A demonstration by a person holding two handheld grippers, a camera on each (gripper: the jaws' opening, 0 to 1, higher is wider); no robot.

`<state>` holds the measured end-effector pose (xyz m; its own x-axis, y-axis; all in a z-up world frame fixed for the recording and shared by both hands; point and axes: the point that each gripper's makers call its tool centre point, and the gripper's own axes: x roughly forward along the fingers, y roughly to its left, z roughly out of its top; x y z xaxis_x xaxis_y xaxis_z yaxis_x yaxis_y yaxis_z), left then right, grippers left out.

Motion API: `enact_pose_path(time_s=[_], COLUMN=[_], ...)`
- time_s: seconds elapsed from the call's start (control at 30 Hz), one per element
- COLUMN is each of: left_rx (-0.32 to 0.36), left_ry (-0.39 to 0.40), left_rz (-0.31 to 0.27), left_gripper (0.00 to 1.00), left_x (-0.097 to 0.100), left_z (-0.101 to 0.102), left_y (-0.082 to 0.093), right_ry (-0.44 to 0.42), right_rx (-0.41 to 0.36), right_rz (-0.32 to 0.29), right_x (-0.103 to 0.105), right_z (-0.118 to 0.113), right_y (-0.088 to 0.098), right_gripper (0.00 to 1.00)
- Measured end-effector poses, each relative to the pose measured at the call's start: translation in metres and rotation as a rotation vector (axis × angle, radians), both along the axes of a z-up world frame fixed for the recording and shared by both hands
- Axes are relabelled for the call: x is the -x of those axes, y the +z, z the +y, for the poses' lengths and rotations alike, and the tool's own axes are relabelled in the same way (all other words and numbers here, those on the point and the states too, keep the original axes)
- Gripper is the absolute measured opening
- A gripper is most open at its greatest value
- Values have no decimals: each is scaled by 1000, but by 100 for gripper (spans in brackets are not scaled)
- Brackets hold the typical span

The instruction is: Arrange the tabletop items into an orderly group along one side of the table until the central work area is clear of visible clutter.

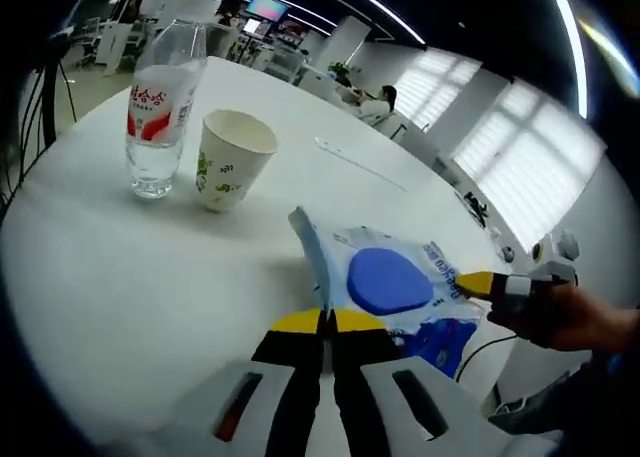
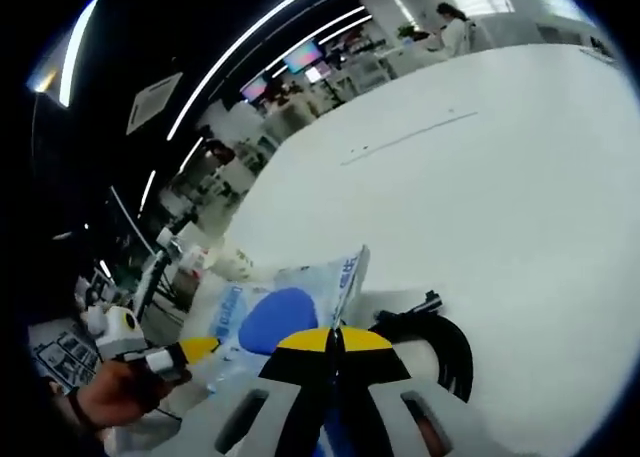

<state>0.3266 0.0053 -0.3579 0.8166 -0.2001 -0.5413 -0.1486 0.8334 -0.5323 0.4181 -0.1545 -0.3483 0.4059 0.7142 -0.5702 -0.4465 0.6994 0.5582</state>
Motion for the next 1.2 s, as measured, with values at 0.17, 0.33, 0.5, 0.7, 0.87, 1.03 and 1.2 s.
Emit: enact_pose_path(time_s=[0.17, 0.33, 0.5, 0.7, 0.87, 1.03, 1.2], left_rx=[3, 0, 3, 3, 5, -1, -5], left_ry=[-21, -40, -52, -48, -29, -16, 2], left_rz=[-9, -16, -19, -20, -25, -19, -16], left_gripper=[0, 0, 0, 0, 0, 0, 0], left_x=[-8, -16, -24, -35, -44, -47, -51], left_z=[-11, -19, -22, -14, -4, 0, 7], left_y=[7, 11, 11, 6, 3, 0, -2], right_ry=[-30, -46, -56, -51, -29, -3, 25], right_rx=[-3, -8, -5, -1, 10, 23, 36], right_rz=[-4, -16, -17, -19, -29, -36, -42], right_x=[-4, -8, -7, -14, -24, -31, -38], right_z=[-15, -23, -25, -24, -20, -12, -2], right_y=[2, 5, 5, 4, 1, -1, -2], right_gripper=[0, 0, 0, 0, 0, 0, 0])
